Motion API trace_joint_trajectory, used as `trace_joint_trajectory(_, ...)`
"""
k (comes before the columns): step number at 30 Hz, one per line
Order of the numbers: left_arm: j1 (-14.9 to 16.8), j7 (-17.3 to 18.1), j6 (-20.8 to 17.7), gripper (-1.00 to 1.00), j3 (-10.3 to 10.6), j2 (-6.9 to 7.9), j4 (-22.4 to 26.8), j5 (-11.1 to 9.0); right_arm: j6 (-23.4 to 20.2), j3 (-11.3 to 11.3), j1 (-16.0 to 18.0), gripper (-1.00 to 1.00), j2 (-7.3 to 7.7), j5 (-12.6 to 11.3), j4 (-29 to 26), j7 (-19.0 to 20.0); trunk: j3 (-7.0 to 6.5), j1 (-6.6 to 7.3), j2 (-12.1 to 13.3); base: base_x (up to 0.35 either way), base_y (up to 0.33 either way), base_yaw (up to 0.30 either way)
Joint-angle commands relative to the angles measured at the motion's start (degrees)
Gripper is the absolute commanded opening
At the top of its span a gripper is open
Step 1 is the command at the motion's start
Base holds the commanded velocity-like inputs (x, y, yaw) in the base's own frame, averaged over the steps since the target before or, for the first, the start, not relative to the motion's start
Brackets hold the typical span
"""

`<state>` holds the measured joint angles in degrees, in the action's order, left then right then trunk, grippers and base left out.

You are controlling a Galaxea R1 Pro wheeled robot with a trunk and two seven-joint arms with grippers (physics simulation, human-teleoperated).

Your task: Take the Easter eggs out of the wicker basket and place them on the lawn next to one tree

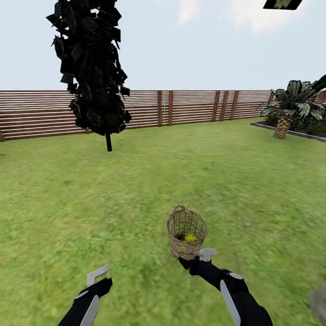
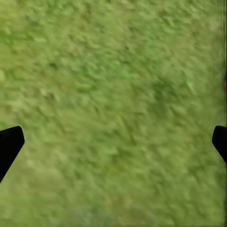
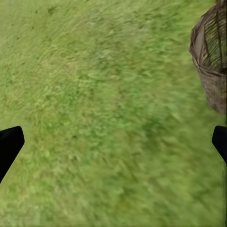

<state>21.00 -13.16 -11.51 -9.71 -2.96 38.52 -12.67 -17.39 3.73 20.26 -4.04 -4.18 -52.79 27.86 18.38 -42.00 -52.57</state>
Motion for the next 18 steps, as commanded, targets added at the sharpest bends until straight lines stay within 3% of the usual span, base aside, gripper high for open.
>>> trace_joint_trajectory(1, 0.0, -0.2, -0.3, 1.00, -0.1, -0.03, 0.1, -0.6, -0.5, 0.2, 0.0, 1.00, -0.07, -0.4, 0.0, 0.2, 0.05, -0.04, 0.0, 0.340, 0.000, -0.262)
trace_joint_trajectory(18, 0.0, -0.2, -0.3, 1.00, 0.0, -0.03, 0.1, -0.4, -0.5, 0.2, 0.0, 1.00, -0.03, -0.5, 0.0, 0.3, -0.48, -0.04, 0.0, 0.340, 0.000, -0.271)
